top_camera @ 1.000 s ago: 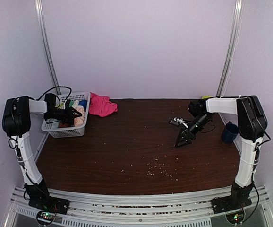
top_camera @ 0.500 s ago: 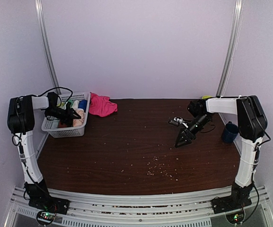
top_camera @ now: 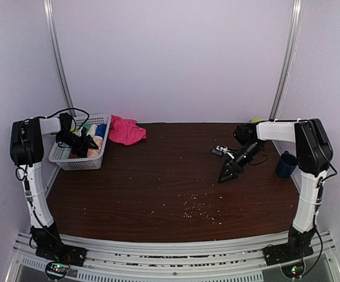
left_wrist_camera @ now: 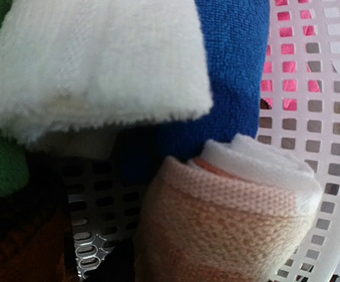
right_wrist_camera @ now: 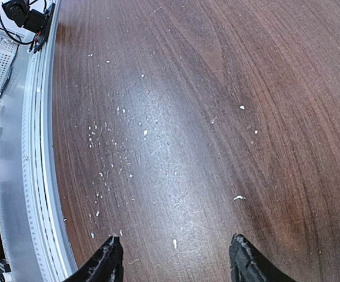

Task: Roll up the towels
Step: Place the towel in the bin.

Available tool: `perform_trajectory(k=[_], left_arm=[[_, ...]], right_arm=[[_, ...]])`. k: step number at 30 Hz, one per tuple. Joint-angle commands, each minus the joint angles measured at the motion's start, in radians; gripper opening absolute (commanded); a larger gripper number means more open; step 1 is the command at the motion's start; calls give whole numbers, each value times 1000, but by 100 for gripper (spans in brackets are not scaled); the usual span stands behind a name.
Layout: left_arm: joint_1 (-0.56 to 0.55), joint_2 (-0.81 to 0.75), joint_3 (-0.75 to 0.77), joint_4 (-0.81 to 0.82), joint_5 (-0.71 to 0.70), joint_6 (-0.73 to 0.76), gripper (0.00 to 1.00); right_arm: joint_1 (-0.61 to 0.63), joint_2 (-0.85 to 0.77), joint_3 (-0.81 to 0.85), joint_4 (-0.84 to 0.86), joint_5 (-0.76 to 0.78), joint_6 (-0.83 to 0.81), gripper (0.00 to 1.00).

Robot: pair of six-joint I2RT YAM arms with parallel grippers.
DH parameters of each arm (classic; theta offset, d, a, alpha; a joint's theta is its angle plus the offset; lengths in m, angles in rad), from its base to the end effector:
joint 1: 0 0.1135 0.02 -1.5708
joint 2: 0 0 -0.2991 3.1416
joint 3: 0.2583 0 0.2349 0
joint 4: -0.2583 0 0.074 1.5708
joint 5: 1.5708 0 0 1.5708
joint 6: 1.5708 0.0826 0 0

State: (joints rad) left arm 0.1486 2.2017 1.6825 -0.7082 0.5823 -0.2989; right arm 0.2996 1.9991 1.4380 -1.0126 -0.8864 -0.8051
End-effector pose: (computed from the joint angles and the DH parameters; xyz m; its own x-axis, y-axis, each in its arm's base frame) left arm 0.4731 0.0249 0.1598 -0.9075 -0.3845 -0.1693 -0.2174 0.7745 -0.5940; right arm 0.3328 0.1698 0.1893 -0.5292 -0.6405 -0.5565 -0.8166 0.2063 0.5391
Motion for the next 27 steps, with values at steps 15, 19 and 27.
perform_trajectory(k=[15,19,27], left_arm=[[20,-112,-120,37,123,-62,0],[20,-137,-152,35,131,-83,0],[11,-95,-143,-43,-41,-59,1]], right_arm=[[22,0,7,12,1,9,61],[23,-4,6,12,-1,7,61],[27,-19,7,8,-5,4,60]])
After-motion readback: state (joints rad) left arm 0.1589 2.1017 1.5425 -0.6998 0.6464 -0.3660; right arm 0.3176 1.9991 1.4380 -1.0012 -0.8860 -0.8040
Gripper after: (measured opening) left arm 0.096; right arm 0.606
